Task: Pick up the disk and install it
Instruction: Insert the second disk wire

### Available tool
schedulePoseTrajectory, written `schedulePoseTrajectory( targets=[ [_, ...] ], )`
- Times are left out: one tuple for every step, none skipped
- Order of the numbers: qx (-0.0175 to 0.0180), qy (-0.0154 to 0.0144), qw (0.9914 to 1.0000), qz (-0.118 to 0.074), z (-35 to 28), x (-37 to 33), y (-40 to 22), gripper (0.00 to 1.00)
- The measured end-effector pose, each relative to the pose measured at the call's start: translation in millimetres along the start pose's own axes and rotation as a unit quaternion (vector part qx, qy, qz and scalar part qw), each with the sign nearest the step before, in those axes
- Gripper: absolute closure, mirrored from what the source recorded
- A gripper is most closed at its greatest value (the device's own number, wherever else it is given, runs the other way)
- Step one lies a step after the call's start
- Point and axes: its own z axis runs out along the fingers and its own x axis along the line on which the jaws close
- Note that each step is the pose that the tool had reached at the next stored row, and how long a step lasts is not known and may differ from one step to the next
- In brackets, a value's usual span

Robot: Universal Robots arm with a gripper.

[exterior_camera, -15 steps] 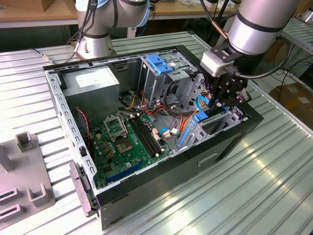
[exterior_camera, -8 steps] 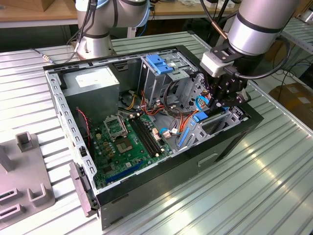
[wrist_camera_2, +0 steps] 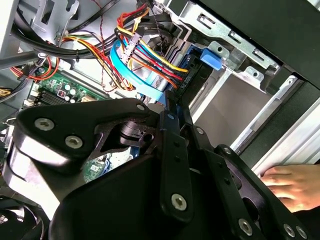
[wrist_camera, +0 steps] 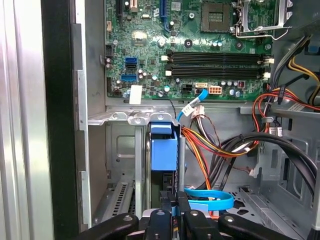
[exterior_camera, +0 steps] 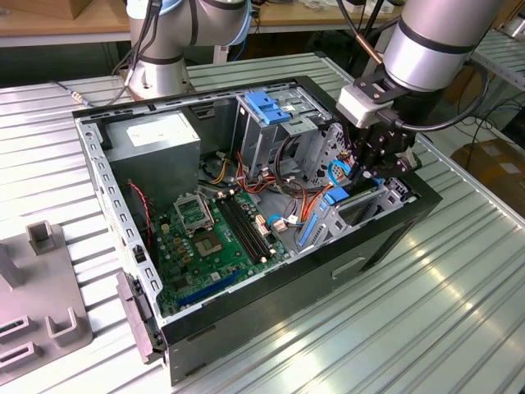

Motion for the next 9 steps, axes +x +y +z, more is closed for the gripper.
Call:
schedulePoseTrajectory(
  targets=[
    [0.0, -0.0016, 1.0, 0.0, 0.2, 0.0, -0.1, 0.84],
    [0.0001, -0.0023, 1.0, 0.0, 0.3, -0.1, -0.2, 0.84],
    [0.0, -0.0024, 1.0, 0.0, 0.4, -0.1, -0.2, 0.84],
    [0.0, -0.0024, 1.0, 0.0, 0.8, 0.0, -0.2, 0.84],
    [0.0, -0.0024, 1.0, 0.0, 1.0, 0.1, -0.2, 0.84],
    [0.0, -0.0024, 1.0, 0.0, 1.2, 0.2, -0.2, 0.84],
    [0.0, -0.0024, 1.0, 0.0, 1.4, 0.3, -0.2, 0.84],
    [0.0, -0.0024, 1.0, 0.0, 1.6, 0.4, -0.1, 0.84],
    [0.0, -0.0023, 1.0, 0.0, 1.8, 0.4, -0.1, 0.84]
  ],
)
